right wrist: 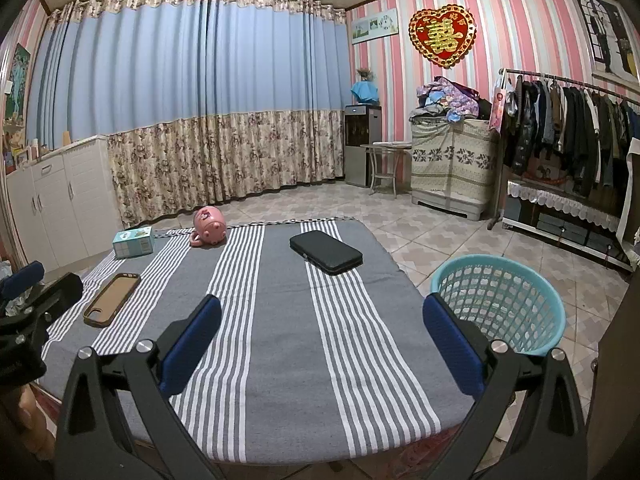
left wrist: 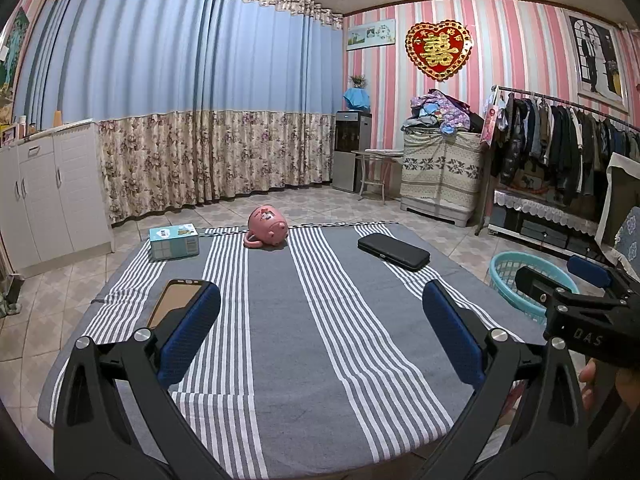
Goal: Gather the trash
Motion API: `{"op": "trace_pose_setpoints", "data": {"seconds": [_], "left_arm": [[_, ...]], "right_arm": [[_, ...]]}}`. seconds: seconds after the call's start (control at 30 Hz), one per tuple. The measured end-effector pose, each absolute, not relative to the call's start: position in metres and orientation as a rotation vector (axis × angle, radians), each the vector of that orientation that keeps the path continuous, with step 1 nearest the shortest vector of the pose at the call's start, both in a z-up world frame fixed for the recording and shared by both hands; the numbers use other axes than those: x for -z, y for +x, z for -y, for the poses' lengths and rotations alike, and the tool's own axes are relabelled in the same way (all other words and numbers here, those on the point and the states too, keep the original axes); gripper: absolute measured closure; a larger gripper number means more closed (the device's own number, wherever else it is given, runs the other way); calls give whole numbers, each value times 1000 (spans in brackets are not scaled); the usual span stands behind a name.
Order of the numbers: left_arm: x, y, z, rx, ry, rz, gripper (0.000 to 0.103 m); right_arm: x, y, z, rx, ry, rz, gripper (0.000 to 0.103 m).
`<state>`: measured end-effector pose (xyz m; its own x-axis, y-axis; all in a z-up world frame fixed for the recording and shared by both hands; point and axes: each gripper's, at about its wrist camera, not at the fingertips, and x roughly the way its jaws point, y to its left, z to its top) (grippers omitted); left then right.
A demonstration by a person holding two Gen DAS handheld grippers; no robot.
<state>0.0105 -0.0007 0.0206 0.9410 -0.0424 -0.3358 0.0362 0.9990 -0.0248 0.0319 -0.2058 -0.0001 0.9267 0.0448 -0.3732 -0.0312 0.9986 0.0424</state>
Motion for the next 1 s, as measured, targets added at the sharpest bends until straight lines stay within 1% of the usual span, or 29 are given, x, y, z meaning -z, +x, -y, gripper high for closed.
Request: {"op": "trace_pose_setpoints", "data": {"seconds": [1.0], "left_arm": [[-31, 10, 2, 40, -20, -338, 5]], "right_arm": [[1, 32, 206, -37, 39, -382, 5]]}}
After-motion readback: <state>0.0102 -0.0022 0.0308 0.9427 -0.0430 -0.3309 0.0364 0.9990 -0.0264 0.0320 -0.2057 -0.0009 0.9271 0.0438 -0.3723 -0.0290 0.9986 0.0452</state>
